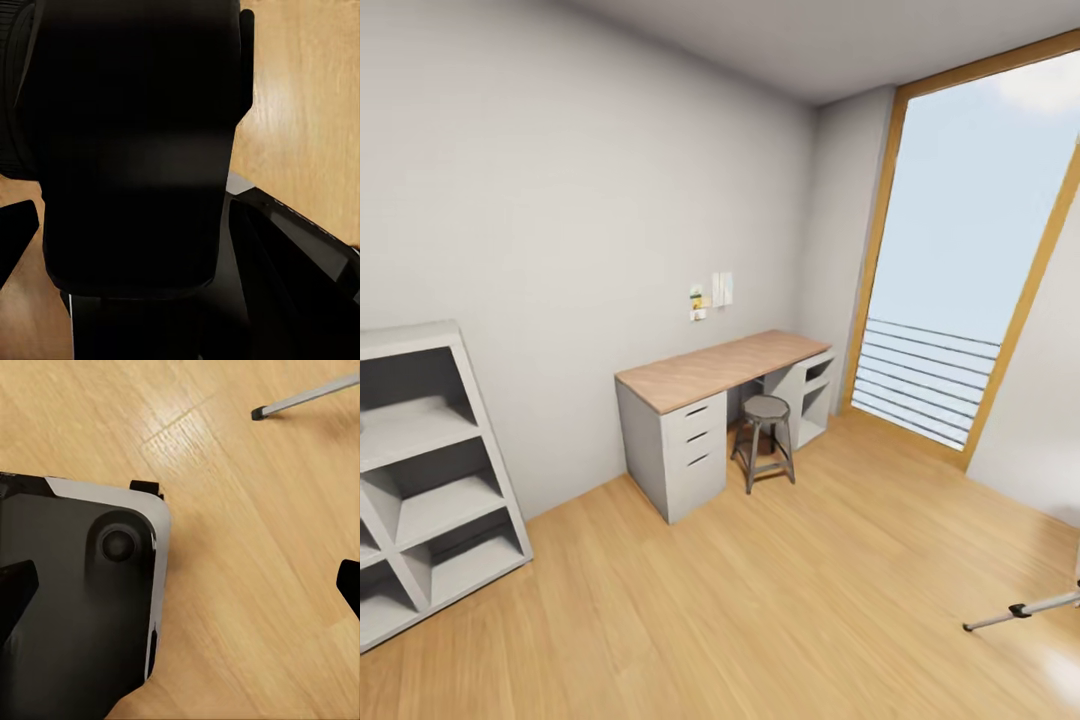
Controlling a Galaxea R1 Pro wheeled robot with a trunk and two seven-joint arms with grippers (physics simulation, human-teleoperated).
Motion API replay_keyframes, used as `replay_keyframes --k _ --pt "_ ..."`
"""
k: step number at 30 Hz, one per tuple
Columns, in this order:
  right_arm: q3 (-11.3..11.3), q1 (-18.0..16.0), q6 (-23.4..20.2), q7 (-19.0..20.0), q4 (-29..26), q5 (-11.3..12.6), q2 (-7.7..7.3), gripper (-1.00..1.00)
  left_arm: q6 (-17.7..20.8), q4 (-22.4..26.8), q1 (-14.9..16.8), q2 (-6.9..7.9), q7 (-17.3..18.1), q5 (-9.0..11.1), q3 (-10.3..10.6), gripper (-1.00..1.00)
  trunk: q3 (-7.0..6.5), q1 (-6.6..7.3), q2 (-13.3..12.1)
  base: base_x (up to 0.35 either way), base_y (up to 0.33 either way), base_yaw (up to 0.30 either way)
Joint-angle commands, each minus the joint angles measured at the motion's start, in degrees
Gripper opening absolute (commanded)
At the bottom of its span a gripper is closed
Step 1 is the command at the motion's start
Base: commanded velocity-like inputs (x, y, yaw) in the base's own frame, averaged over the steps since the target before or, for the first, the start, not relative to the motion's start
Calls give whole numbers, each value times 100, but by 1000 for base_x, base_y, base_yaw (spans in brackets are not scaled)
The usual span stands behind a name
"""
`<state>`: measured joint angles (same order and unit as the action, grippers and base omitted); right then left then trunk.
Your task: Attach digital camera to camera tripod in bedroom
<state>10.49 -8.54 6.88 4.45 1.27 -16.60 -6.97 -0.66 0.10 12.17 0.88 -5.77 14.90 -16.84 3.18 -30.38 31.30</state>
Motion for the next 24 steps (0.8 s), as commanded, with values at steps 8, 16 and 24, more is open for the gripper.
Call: replay_keyframes --k 8,16,24 --pt "64 -7 27 6 13 -30 10 100 -3 -1 4 -1 -4 48 14 -100 11 -5 9 270 247 0" --pt "80 -7 28 10 13 -10 12 100 -2 -1 5 -10 -4 48 14 -100 11 -5 9 296 212 -30" --pt "91 -7 32 12 13 -1 11 100 -4 -1 5 -17 -4 45 16 -100 11 -5 9 299 203 -249"
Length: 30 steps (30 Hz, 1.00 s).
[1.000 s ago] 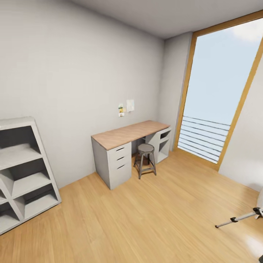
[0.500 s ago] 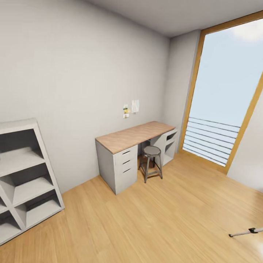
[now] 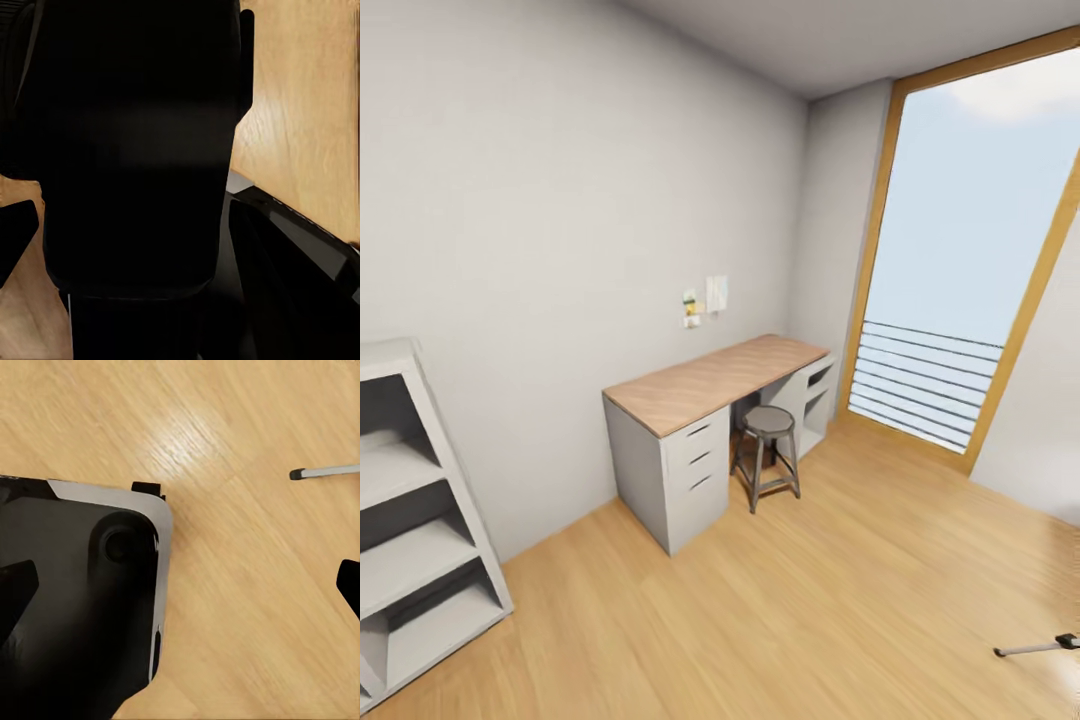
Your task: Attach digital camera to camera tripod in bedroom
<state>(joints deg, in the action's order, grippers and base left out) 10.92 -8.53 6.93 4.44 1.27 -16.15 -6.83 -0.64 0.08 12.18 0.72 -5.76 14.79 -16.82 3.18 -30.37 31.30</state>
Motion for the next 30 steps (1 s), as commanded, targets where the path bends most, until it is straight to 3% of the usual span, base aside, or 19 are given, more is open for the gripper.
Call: replay_keyframes --k 1,30 --pt "49 -9 27 13 14 -46 -3 100 -6 1 3 -1 -4 55 15 -100 11 -5 9 299 203 -280" --pt "58 -9 28 13 14 -46 -3 100 -12 1 2 -28 -4 26 21 -100 11 -5 9 286 234 -290"
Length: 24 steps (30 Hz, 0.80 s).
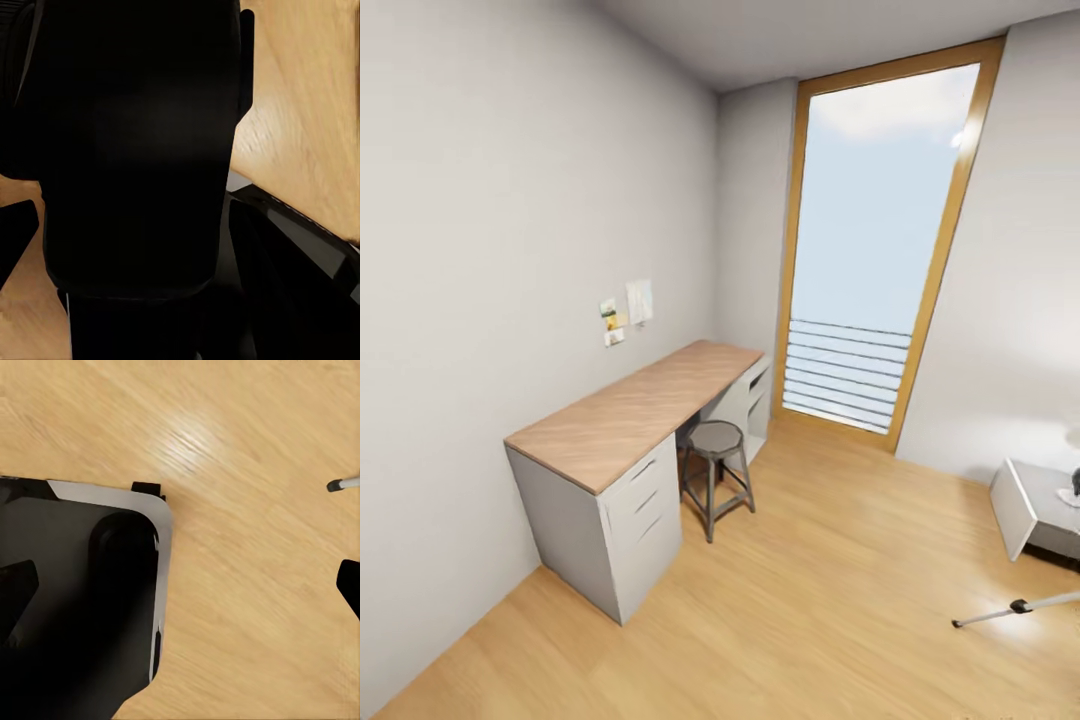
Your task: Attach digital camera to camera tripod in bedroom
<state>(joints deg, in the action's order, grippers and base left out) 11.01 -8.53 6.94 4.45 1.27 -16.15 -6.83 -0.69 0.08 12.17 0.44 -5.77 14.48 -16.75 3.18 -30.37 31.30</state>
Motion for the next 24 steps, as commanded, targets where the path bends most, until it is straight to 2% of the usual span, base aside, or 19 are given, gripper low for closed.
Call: replay_keyframes --k 1,12,18,24 --pt "48 -9 27 12 14 -48 -3 100 -7 1 3 0 -3 56 13 -100 11 -5 9 260 266 -296" --pt "34 -9 27 12 14 -62 -3 100 -10 1 4 -6 -3 55 17 -100 11 -5 9 270 221 -297" --pt "31 -9 27 12 14 -63 -3 100 -10 1 4 -8 -3 51 20 -100 11 -5 9 254 70 -297" --pt "32 -9 27 12 14 -63 -3 100 -10 1 3 -9 -3 40 19 -100 11 -5 9 92 18 -297"
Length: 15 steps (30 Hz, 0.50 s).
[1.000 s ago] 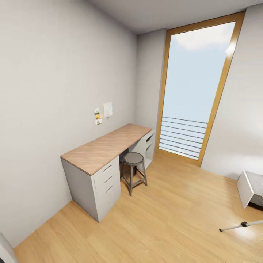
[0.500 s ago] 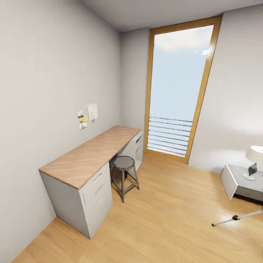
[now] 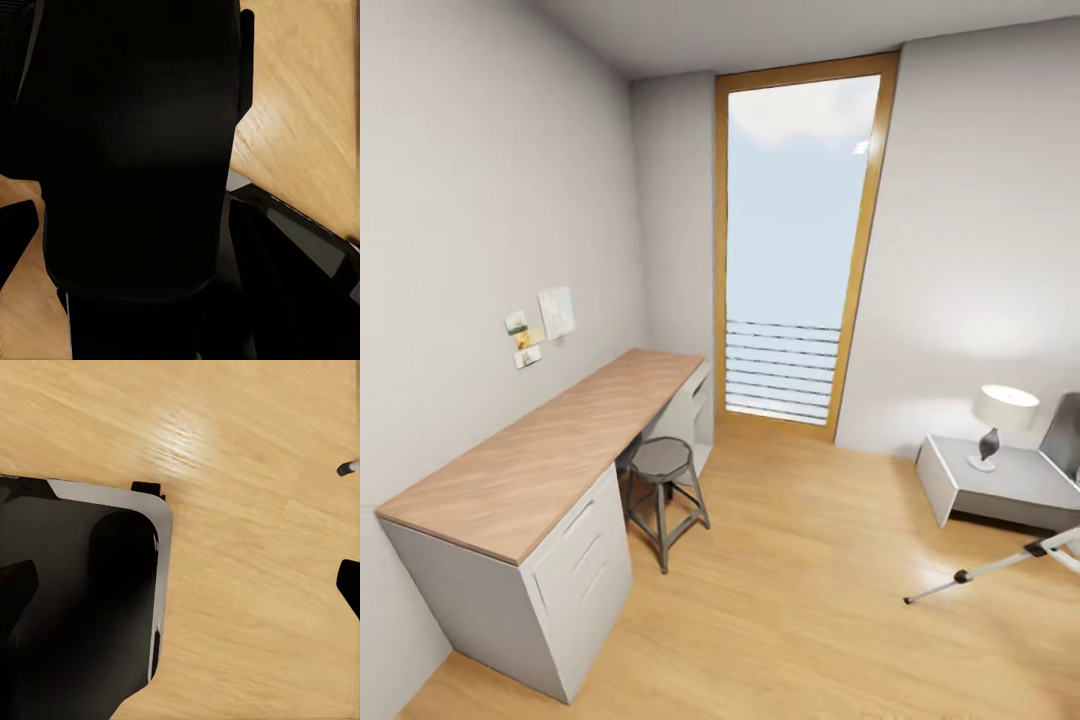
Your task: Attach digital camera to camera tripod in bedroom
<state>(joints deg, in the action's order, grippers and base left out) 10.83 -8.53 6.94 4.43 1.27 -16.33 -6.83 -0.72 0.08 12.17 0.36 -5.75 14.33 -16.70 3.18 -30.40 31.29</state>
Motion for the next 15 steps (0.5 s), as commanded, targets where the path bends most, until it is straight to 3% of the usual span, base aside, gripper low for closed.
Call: replay_keyframes --k 1,15 --pt "49 -8 26 14 14 -46 -3 100 -7 1 4 0 -5 55 13 -100 11 -3 10 33 6 -297" --pt "55 -8 26 14 14 -37 -6 100 -3 4 3 5 3 33 17 -100 11 -3 10 13 1 -297"
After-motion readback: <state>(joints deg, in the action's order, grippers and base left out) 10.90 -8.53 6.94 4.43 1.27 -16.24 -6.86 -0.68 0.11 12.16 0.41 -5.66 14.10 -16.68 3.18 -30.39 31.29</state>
